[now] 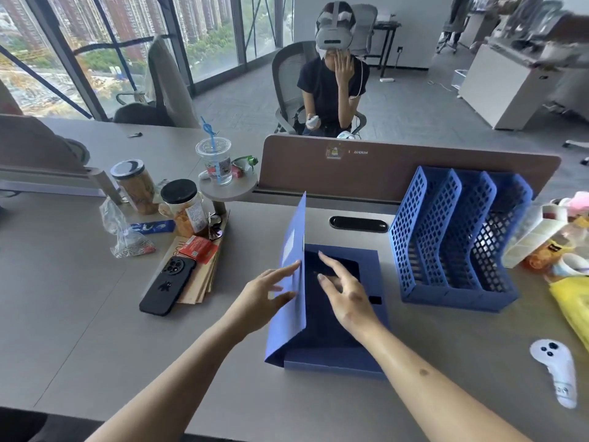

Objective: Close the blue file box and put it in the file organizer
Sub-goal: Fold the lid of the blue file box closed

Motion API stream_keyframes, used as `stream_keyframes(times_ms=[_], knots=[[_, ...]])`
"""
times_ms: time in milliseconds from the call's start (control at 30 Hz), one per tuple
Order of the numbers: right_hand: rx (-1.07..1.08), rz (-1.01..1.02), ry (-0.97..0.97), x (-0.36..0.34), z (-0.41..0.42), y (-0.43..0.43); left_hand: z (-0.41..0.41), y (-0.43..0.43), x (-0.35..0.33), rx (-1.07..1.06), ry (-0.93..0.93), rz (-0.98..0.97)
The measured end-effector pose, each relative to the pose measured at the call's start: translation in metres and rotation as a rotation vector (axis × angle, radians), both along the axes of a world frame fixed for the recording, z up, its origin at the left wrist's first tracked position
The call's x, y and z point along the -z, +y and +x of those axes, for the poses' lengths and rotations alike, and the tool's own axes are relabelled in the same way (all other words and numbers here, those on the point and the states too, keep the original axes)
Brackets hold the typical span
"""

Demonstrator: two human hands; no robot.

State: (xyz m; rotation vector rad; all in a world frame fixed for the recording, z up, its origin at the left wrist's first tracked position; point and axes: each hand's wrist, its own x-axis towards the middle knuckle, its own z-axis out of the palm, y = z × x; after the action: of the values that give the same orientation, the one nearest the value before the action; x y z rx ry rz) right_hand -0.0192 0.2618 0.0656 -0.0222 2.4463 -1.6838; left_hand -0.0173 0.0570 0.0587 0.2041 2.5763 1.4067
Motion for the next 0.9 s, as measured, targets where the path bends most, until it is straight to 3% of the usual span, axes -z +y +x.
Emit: stream_keyframes(times_ms=[100, 300, 467, 667, 767, 900], knots=[[0.048, 0.045, 0.015, 0.005, 0.002, 0.01, -0.002, 0.02, 0.018, 0.027, 0.015, -0.049], [0.196, -0.076, -0.061, 0.024, 0.001, 0.046, -0.009, 0.053, 0.04, 0.1, 0.023, -0.114], [0.31, -0.064, -0.107, 0.041, 0.0, 0.069, -0.025, 0.068, 0.06, 0.028, 0.015, -0.213], [0.418, -0.06, -0.183, 0.07, 0.009, 0.096, -0.04, 0.066, 0.087, -0.228, -0.279, -0.396], [0.418, -0.027, -0.223, 0.08, 0.011, 0.104, -0.042, 0.066, 0.099, -0.279, -0.423, -0.334], [0.417, 0.005, -0.247, 0.084, 0.01, 0.109, -0.044, 0.068, 0.115, -0.225, -0.452, -0.284]])
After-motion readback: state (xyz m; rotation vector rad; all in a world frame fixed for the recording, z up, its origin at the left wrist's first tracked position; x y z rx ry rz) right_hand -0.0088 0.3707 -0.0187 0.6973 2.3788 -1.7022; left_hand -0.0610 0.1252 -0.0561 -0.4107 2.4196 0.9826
